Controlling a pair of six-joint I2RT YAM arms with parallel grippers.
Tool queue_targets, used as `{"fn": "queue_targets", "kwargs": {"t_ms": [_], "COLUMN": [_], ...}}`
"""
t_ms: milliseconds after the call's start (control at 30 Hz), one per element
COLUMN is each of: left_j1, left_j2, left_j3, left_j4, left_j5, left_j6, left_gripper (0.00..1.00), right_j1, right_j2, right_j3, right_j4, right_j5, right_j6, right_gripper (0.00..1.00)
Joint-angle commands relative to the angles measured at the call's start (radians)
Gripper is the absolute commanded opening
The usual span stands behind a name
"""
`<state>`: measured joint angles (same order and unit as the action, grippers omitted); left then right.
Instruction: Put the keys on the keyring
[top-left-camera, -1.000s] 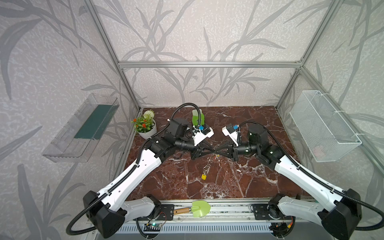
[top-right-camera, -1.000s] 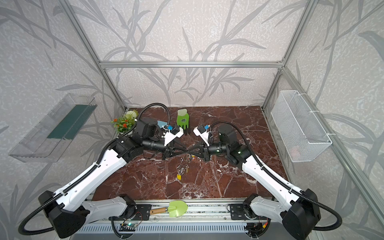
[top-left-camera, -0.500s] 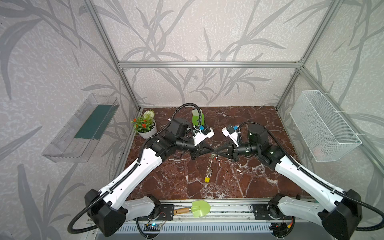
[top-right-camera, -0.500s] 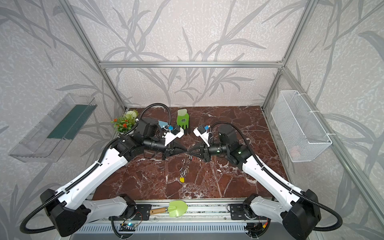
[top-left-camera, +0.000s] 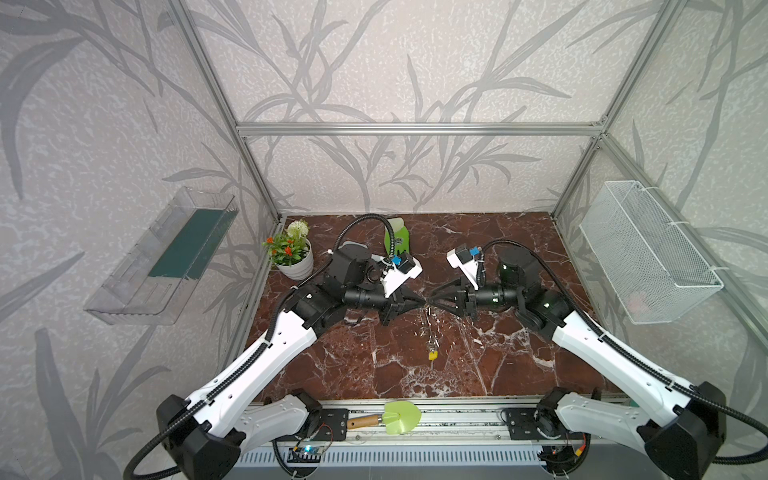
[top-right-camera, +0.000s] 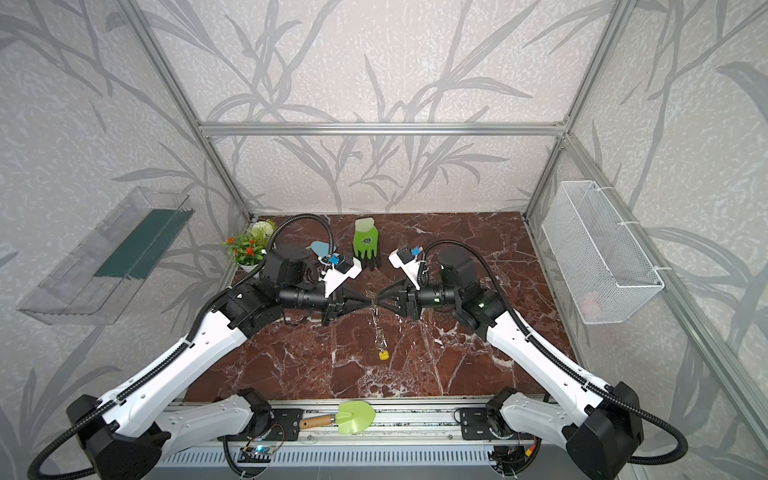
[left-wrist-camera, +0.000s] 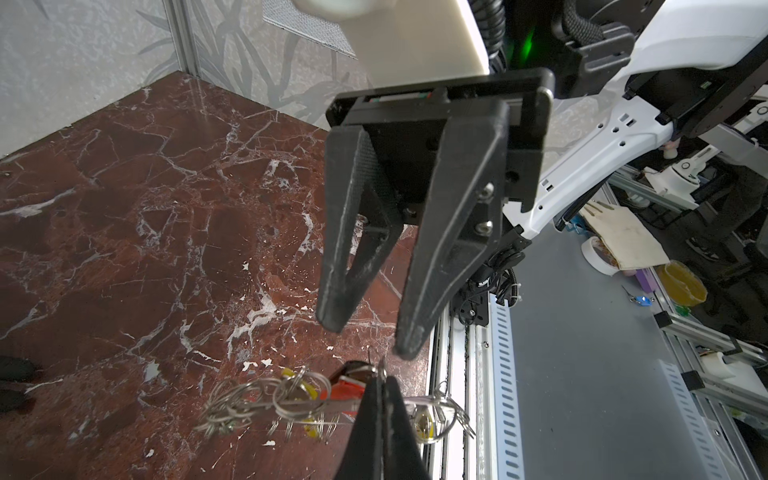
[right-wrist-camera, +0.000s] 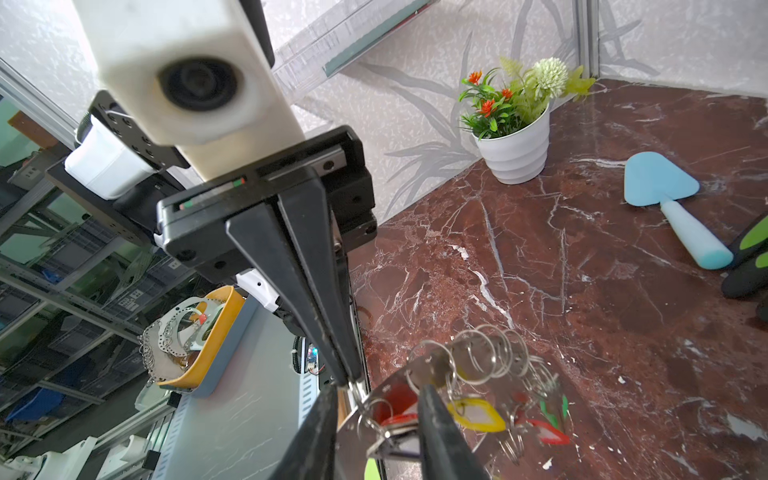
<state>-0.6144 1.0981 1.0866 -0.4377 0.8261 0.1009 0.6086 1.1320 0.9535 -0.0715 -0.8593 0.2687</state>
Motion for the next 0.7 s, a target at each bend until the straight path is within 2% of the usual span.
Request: {"fn": "queue_targets", "kwargs": {"t_ms": [0, 200, 400, 500, 667], "left_j1": [-0.004, -0.005, -0.006, -0.006, -0.004], "left_j2": [-0.054, -0.109, -0.132, -0.139, -0.166], "left_j3": [-0.022, -0.084, -0.112, -0.124, -0.171], "left_j4": [0.117, 0.210, 0.287, 0.319, 0.415], "left_j5": [0.005, -0.011, -0.023, -0.045, -0.109], "left_j6": [-0.037, -0.067, -0.116, -0.138, -0.193], "left_gripper": [0.00, 0.00, 0.00, 0.00, 0.00], "right_j1": [-0.012, -0.025, -0.023, -0.020, -0.018], "right_j2": [-0.014, 0.011, 0.032, 0.029, 0.016], "right_j3": [0.026, 0.011, -0.008, -0.015, -0.029], "right_j4": [0.030, 0.090, 0.161, 0.174, 0.176], "right_j5": [0.011, -0.032, -0.096, -0.116, -0.122], "right_j6": [0.020, 0.063, 0.104, 0.107, 0.104], "right_gripper": [0.38, 0.38, 0.30, 0.26, 0.26]}}
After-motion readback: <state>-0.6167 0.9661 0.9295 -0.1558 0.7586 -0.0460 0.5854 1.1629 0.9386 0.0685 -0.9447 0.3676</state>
